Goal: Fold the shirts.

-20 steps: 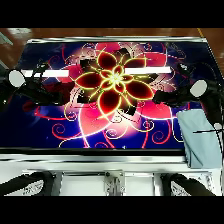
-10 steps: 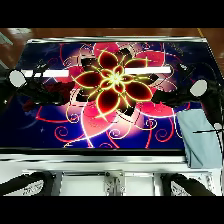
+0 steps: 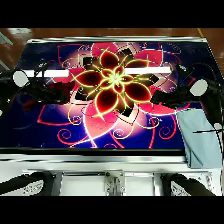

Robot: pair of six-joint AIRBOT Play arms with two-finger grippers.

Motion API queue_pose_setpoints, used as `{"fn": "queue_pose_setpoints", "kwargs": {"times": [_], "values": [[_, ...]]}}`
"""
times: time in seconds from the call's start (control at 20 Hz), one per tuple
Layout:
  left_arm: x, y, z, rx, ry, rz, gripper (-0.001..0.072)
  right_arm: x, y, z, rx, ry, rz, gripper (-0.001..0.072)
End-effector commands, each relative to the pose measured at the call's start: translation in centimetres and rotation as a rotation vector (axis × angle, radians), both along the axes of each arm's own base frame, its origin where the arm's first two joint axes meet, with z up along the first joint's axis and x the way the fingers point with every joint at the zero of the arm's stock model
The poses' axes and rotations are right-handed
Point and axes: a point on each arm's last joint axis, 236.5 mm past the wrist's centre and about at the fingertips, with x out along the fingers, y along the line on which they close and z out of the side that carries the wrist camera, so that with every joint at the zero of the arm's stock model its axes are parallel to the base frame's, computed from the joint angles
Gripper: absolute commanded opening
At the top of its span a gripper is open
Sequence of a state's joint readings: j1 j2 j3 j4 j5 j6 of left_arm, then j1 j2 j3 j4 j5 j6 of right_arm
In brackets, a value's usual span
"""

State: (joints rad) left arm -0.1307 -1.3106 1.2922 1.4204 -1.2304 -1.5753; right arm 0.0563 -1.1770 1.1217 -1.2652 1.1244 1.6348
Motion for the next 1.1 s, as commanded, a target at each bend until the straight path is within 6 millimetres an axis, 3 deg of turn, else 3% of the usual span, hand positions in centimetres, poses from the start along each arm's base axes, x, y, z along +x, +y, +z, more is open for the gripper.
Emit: {"fn": "queue_pose_setpoints", "kwargs": {"times": [0.0,0.2,0.35,0.45,0.6,0.75,0.8,0.85,0.95,1.0,1.05], "values": [[2.2,1.0,-1.1,0.024,-0.042,0.025,0.0606,0.0,0.0,0.0,0.000,0.001,0.003,0.0667],[7.9,7.2,-1.9,0.143,-0.108,0.131,0.0607,0.0,0.1,0.0,0.003,0.002,0.003,0.0667],[10.8,12.2,-4.3,0.169,-0.041,0.259,0.0617,0.1,0.1,0.1,0.002,-0.005,0.001,0.0667],[11.7,12.9,-7.2,0.115,0.035,0.315,0.0695,0.3,0.1,0.1,0.003,-0.012,-0.001,0.0666],[12.8,13.9,-11.2,0.123,0.075,0.326,0.0695,0.2,0.3,0.2,0.010,-0.008,0.000,0.0666],[13.8,14.2,-13.5,0.121,0.061,0.332,0.0688,0.2,0.3,0.2,0.011,-0.007,0.000,0.0666],[13.9,14.2,-14.1,0.121,0.063,0.332,0.0636,0.2,0.3,0.2,0.012,-0.009,-0.001,0.0666],[13.8,14.2,-14.4,0.121,0.069,0.331,0.0489,0.2,0.3,0.2,0.014,-0.008,-0.001,0.0666],[13.7,14.3,-14.1,0.118,0.073,0.334,0.0099,0.2,0.7,0.3,0.034,-0.007,-0.002,0.0666],[13.6,14.0,-13.2,0.114,0.069,0.329,0.0036,0.2,1.0,0.4,0.049,-0.007,-0.003,0.0666],[13.7,13.7,-11.7,0.114,0.049,0.324,0.0036,0.1,1.3,0.5,0.065,-0.005,-0.004,0.0666]]}}
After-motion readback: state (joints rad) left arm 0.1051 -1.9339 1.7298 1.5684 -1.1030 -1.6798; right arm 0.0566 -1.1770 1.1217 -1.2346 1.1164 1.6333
